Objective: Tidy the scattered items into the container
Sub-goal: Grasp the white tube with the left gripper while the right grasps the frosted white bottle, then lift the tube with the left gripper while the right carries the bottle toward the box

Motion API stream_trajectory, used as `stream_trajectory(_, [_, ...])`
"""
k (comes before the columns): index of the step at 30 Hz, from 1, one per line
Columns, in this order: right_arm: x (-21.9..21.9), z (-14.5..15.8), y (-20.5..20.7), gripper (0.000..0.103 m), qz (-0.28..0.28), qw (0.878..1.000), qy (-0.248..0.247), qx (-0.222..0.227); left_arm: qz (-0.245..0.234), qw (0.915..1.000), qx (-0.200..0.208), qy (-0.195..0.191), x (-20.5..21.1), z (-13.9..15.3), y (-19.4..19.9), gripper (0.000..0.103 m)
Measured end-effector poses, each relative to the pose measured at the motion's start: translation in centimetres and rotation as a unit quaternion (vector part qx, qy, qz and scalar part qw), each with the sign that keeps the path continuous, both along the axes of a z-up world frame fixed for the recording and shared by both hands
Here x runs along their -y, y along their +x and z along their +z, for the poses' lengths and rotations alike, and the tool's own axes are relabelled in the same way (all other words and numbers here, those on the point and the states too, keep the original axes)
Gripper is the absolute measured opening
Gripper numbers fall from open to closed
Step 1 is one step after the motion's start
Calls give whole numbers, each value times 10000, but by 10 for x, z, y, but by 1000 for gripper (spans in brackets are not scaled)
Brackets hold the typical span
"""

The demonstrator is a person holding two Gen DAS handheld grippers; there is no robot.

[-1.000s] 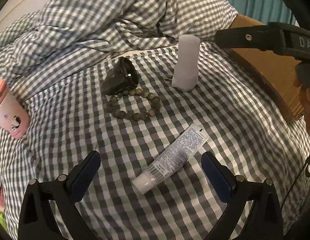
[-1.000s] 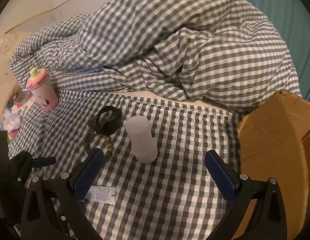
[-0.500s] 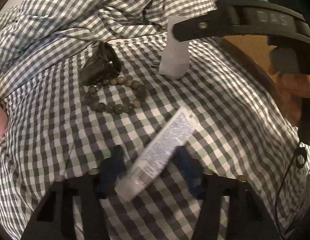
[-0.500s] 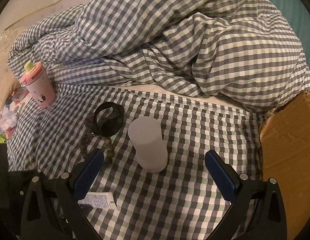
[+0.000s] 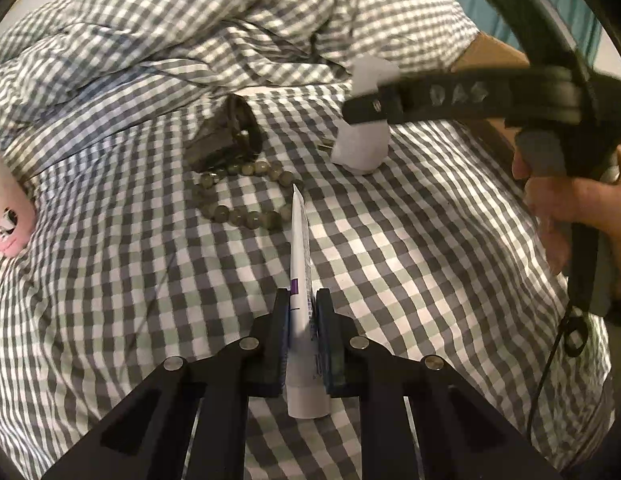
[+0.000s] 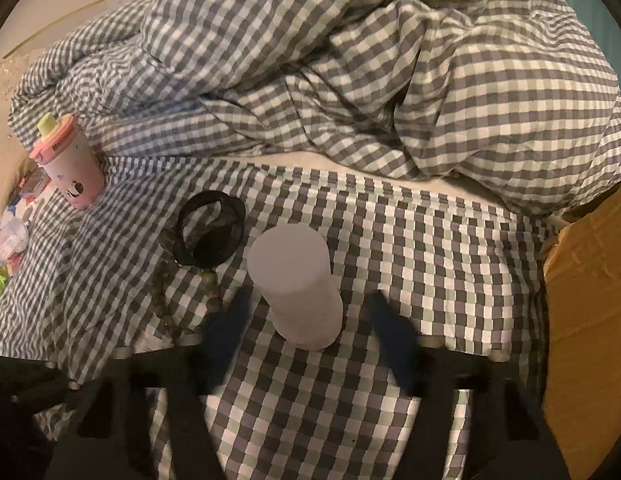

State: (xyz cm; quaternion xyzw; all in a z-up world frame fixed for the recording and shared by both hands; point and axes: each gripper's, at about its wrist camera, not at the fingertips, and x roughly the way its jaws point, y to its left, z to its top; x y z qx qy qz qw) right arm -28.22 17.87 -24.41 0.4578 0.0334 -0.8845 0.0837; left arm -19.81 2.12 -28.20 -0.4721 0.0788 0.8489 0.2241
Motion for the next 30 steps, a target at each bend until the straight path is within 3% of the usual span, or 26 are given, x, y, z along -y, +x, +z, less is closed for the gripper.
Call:
stream_trajectory(1, [0,-1,-1,35,9,10000,1,14,71,10000,-14,-1,2,2,0,12])
stream_trajectory(2, [0,-2,-1,33,16,10000,-2,18,163,9999,-42,-13,3,5,0,12])
stream_trajectory(11, [-3,8,10,33,-66,9999,-5,-122,1082,9935,-328,-102,28,29,0,12])
stream_trajectory(30, [-25,89,80,32,-93,9966,-158,-803,1620,9820,-969,-55,23,98,31,12])
